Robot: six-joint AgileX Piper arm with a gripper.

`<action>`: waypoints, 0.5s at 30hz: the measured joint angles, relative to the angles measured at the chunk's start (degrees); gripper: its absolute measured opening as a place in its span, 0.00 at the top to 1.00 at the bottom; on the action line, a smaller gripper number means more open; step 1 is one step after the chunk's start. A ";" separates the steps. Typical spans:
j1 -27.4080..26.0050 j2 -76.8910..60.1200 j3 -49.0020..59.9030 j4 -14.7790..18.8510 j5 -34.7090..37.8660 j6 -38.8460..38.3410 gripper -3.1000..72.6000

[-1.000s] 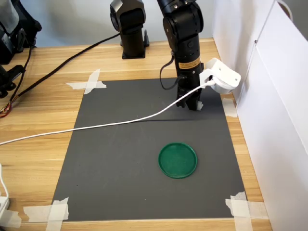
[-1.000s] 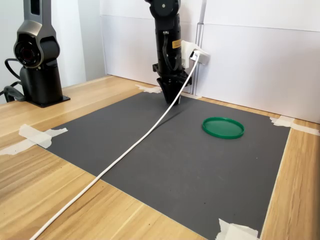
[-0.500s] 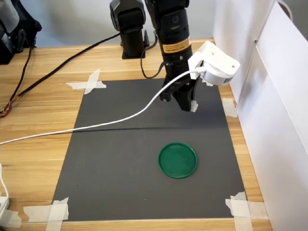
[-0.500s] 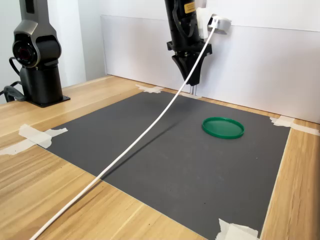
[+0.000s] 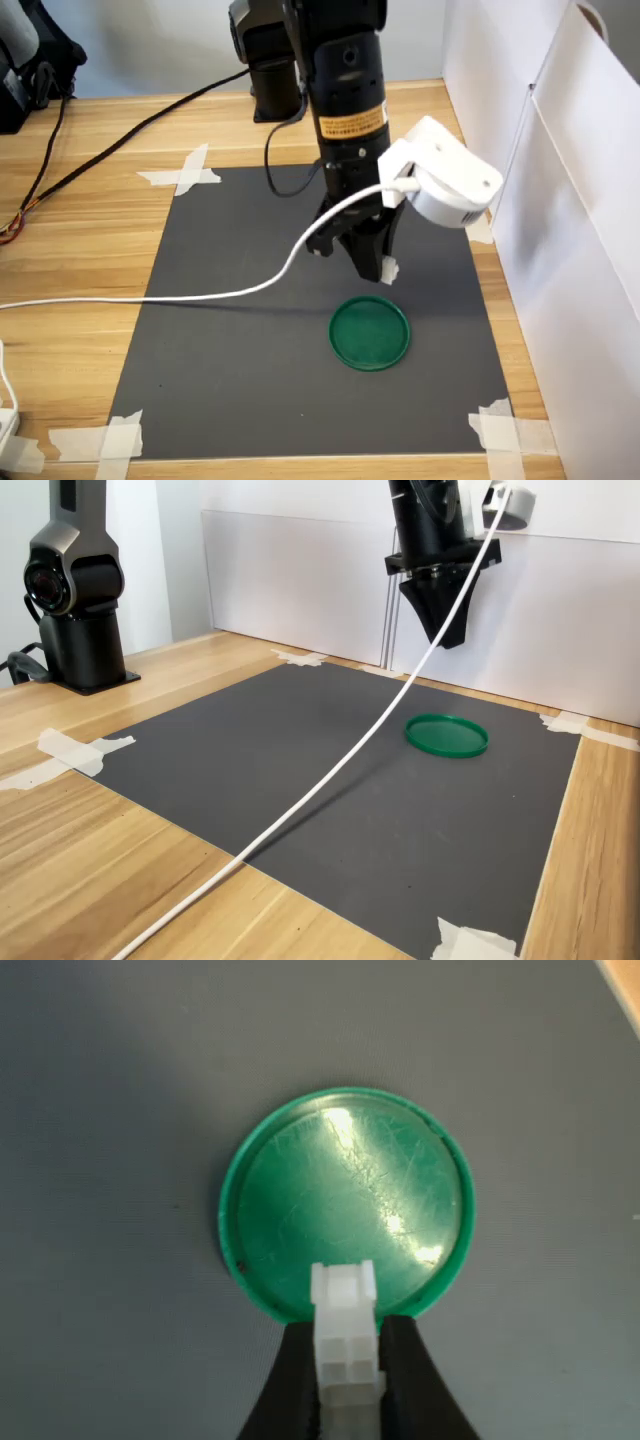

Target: Grasp a white terminal and put it in the green lid.

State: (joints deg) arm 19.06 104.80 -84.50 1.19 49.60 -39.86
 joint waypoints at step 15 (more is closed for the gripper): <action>-0.29 7.93 -0.23 -4.54 -0.66 3.22 0.83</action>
State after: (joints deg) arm 18.76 112.74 -84.73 -3.35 48.93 -36.65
